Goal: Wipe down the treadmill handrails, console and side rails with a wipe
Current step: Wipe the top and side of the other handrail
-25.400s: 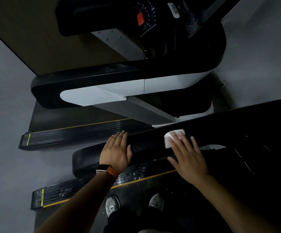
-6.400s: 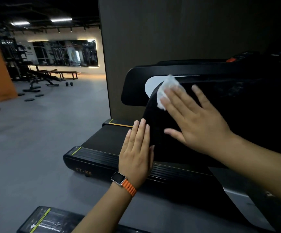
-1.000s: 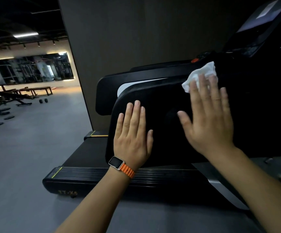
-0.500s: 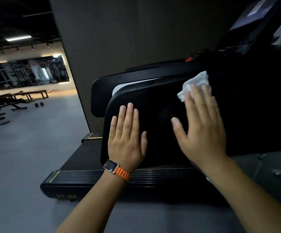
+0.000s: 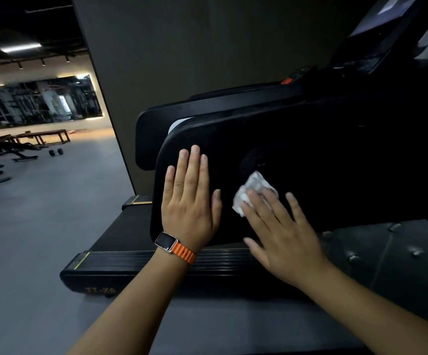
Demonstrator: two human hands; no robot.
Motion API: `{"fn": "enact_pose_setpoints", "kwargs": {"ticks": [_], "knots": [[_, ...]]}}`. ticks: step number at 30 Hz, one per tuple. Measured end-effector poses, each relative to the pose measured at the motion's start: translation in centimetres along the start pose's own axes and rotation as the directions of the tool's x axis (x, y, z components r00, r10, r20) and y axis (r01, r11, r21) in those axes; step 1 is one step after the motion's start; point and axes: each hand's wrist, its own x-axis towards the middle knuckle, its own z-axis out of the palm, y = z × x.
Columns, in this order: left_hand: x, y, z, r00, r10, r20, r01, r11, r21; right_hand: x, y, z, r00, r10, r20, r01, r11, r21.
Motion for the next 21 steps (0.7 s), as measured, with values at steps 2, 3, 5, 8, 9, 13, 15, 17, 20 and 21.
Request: {"fn": "enact_pose_setpoints", "kwargs": {"ticks": [2, 3, 5, 8, 9, 13, 15, 17, 20, 21], "knots": [[0.1, 0.0, 0.0, 1.000, 0.003, 0.003, -0.003, 1.000, -0.004, 2.8, -1.2, -0.2, 1.000, 0.007, -0.022, -0.007, 1.000, -0.012], [0.1, -0.1, -0.1, 1.000, 0.004, 0.002, -0.003, 1.000, -0.007, 3.6, -1.5, -0.2, 1.000, -0.005, -0.030, 0.004, 0.999, -0.032], [0.1, -0.1, -0.1, 1.000, 0.007, 0.005, -0.007, 1.000, -0.012, 3.0, -1.2, 0.2, 0.997, -0.070, -0.033, 0.068, 0.995, -0.071], [0.1, -0.1, -0.1, 1.000, 0.002, 0.005, -0.002, 1.000, -0.005, -1.6, 0.6, 1.1, 0.977, -0.211, 0.013, 0.211, 0.974, -0.082], [0.1, 0.0, -0.2, 1.000, -0.001, 0.006, 0.001, 1.000, -0.006, -3.5, 1.4, 1.4, 0.971, -0.234, 0.037, 0.236, 0.968, -0.079], [0.2, 0.1, -0.2, 1.000, -0.010, 0.004, 0.010, 1.000, -0.004, -6.5, 3.5, 2.0, 0.976, -0.203, 0.076, 0.208, 0.975, -0.076], [0.2, 0.2, -0.3, 1.000, -0.009, 0.008, 0.009, 1.000, -0.002, -4.1, 3.6, 1.4, 0.994, -0.111, 0.015, 0.112, 0.993, -0.043], [0.2, 0.2, -0.3, 1.000, -0.008, 0.011, 0.008, 1.000, 0.001, 0.0, 3.4, 0.4, 0.998, 0.040, -0.041, -0.040, 0.999, -0.006], [0.2, 0.2, -0.3, 1.000, -0.006, 0.007, 0.006, 1.000, 0.003, 3.3, 2.9, -0.6, 0.980, 0.190, -0.053, -0.186, 0.980, 0.066], [0.2, 0.1, -0.3, 1.000, -0.006, 0.006, 0.006, 1.000, 0.003, 2.7, 2.5, -0.5, 0.984, 0.169, -0.047, -0.166, 0.984, 0.066]]}}
